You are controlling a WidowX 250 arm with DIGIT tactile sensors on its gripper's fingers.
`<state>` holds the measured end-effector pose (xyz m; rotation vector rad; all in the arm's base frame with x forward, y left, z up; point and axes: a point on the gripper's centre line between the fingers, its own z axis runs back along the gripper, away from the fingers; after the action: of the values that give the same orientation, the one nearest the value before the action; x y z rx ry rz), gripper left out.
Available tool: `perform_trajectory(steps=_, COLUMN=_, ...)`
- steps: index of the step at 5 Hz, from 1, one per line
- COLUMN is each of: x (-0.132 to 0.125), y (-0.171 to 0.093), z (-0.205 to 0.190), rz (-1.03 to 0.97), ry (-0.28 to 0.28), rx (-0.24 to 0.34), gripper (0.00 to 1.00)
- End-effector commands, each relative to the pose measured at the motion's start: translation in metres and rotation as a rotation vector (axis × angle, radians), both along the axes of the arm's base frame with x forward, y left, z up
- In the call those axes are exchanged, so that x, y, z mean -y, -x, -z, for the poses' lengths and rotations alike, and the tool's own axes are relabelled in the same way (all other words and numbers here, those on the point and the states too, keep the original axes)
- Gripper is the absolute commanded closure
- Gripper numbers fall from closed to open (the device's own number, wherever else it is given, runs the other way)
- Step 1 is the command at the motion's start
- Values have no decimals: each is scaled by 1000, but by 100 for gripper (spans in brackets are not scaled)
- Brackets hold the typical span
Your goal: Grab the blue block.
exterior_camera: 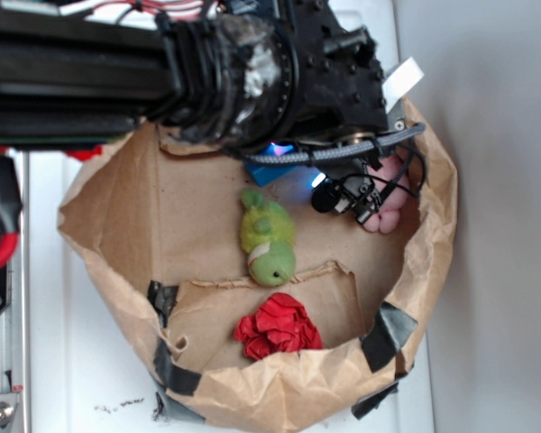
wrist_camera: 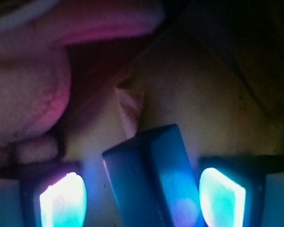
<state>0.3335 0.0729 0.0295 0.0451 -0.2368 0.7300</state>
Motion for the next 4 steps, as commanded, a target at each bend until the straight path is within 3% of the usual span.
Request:
perform_trajectory(steps=1, x=12, y=30, z=-2, rz=73, ry=-38, rx=65, gripper=100)
perform_trajectory(steps=3, x=16, y=45, z=-7, rz=101, ry=-38, rx=88, gripper=100)
perform_trajectory(steps=4, x=15, y=53, z=-22, rz=129, ry=-4, rx=85, gripper=100)
